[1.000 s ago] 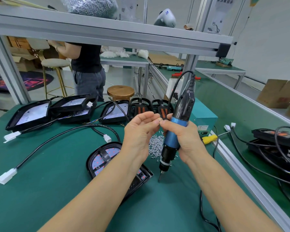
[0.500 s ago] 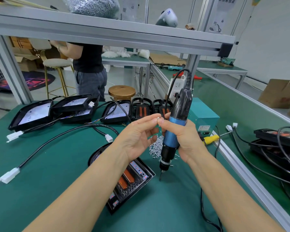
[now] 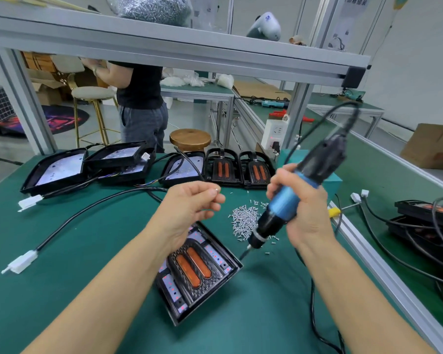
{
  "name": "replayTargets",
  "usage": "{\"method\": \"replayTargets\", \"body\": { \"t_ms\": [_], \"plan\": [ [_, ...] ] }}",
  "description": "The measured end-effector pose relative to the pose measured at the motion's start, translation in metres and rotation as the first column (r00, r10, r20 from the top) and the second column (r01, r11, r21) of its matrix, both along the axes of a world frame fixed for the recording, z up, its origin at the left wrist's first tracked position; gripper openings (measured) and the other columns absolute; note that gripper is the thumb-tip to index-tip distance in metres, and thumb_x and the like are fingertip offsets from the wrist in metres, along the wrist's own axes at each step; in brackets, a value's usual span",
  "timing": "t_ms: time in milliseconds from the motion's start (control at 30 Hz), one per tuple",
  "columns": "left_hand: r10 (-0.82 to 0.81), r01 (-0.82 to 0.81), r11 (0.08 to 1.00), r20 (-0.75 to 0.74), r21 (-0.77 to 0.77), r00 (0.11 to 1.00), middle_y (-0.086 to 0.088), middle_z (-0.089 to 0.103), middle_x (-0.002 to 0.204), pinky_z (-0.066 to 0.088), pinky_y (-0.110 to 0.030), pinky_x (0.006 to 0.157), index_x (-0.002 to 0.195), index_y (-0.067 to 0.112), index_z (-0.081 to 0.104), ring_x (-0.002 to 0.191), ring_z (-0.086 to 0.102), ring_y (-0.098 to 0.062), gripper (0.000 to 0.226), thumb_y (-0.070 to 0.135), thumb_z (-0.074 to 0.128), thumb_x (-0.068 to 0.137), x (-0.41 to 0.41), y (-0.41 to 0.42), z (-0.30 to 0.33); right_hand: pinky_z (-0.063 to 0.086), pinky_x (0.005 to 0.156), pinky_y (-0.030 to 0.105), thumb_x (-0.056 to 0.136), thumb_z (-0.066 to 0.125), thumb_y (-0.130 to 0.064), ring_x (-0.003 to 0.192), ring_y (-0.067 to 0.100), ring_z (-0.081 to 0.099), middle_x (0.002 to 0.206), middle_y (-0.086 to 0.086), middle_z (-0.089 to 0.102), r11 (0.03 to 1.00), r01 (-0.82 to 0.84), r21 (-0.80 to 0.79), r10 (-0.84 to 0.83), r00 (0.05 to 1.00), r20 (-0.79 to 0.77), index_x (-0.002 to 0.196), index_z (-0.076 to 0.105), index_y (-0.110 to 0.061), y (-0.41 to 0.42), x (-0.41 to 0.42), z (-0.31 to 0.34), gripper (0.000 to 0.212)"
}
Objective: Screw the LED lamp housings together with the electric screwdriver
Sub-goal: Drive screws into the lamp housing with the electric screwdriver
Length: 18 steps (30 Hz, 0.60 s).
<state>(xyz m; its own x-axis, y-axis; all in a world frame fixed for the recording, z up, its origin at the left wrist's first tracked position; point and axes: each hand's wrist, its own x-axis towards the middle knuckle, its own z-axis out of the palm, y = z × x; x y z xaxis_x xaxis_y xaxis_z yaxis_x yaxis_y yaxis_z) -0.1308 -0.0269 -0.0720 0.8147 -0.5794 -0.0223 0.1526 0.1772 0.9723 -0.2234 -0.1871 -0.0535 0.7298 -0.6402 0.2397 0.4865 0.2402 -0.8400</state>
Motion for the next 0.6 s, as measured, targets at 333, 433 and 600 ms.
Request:
{"method": "replayTargets", "body": {
  "t_ms": [333, 433, 600],
  "plan": [
    [0.094, -0.115, 0.99, -0.227, -0.079, 0.969, -0.011, 0.071, 0.07, 0.053, -0.019, 0.055, 0.08, 0.001, 0.069, 0.053, 0.062, -0.011, 0.01, -0.006, 0.065, 0.074, 0.0, 0.032, -0.022, 0.047, 0.056, 0.02, 0.087, 0.053, -0.009, 0.047, 0.007, 0.048, 0.057, -0.004, 0.051, 0.959, -0.036, 0.283, -0.061, 0.943, 0.328, 0.087, 0.053, -0.012, 0.005, -0.005, 0.028, 0.003],
    [0.087, -0.121, 0.987, -0.283, -0.107, 0.955, -0.011, 0.072, 0.072, 0.054, -0.02, 0.055, 0.082, 0.001, 0.07, 0.054, 0.062, -0.011, 0.017, 0.0, 0.069, 0.065, -0.004, 0.032, -0.025, 0.047, 0.056, 0.021, 0.074, 0.059, -0.011, 0.047, 0.008, 0.048, 0.056, -0.004, 0.05, 0.952, -0.045, 0.303, -0.069, 0.932, 0.356, 0.085, 0.052, -0.013, 0.014, -0.001, 0.034, 0.013],
    [0.073, -0.126, 0.982, -0.334, -0.14, 0.94, -0.014, 0.071, 0.072, 0.053, -0.021, 0.052, 0.074, 0.003, 0.074, 0.052, 0.062, -0.012, 0.017, 0.002, 0.07, 0.057, -0.01, 0.031, -0.026, 0.046, 0.055, 0.021, 0.071, 0.059, -0.011, 0.047, 0.008, 0.047, 0.056, -0.005, 0.049, 0.953, -0.059, 0.296, -0.056, 0.929, 0.366, 0.08, 0.048, -0.016, 0.026, 0.008, 0.037, 0.015]
  ]
}}
